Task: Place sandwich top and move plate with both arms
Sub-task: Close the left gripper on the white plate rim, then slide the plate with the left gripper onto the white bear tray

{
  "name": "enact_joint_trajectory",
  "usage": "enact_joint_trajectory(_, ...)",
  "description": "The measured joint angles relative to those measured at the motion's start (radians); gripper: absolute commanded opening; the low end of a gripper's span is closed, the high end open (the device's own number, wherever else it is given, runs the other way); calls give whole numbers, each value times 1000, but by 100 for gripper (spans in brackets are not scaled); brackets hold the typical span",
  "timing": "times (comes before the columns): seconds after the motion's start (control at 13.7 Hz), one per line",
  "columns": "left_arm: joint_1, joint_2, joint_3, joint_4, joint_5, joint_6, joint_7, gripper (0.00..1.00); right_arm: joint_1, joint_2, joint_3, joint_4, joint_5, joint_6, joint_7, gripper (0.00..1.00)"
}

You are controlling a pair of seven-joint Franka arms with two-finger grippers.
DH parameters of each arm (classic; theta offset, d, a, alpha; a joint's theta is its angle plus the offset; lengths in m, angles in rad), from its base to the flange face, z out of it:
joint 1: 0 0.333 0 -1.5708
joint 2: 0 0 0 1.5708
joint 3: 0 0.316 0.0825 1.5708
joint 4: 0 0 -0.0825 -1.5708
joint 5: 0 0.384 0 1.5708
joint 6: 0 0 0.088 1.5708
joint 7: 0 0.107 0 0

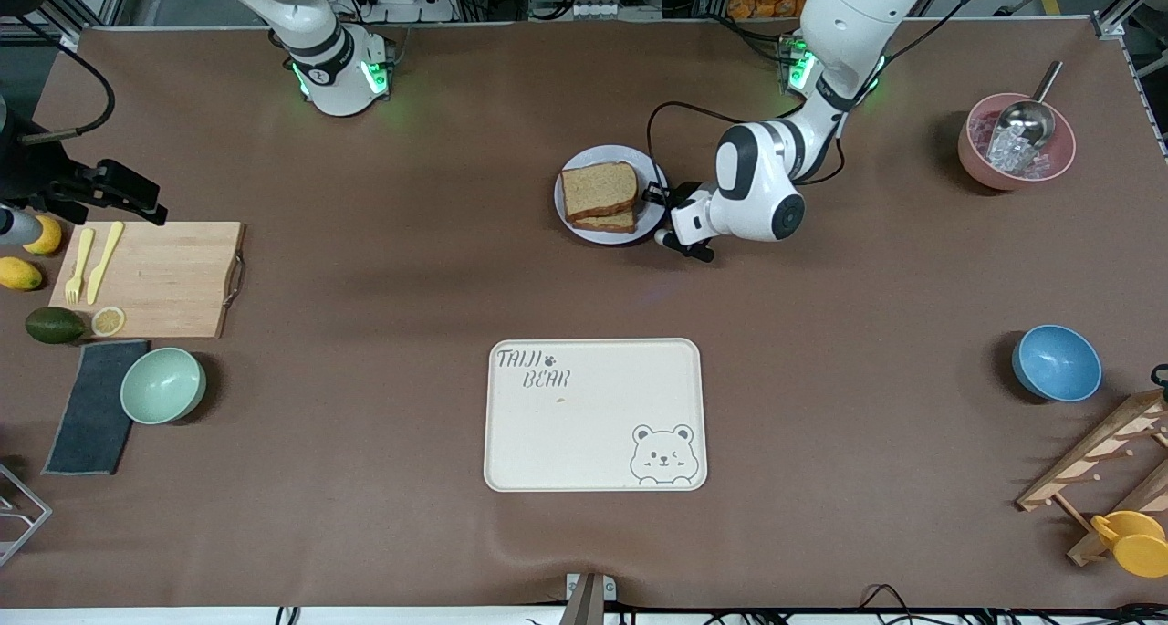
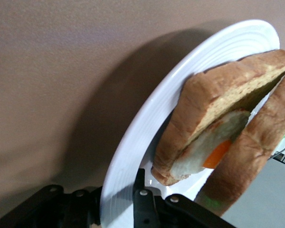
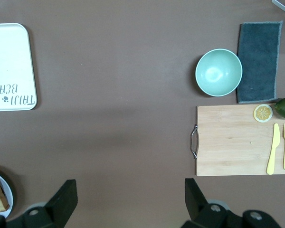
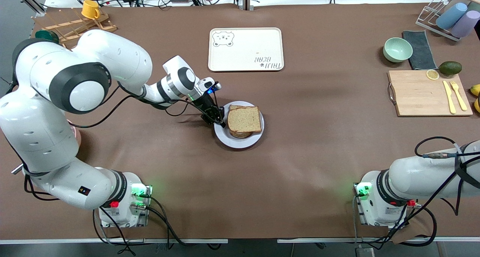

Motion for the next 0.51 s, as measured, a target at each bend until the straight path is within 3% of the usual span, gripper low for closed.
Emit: enact_joint_trajectory(0.51,93,-4,0,0,0,2,44,0,0,0,0,0,0,0,0,100)
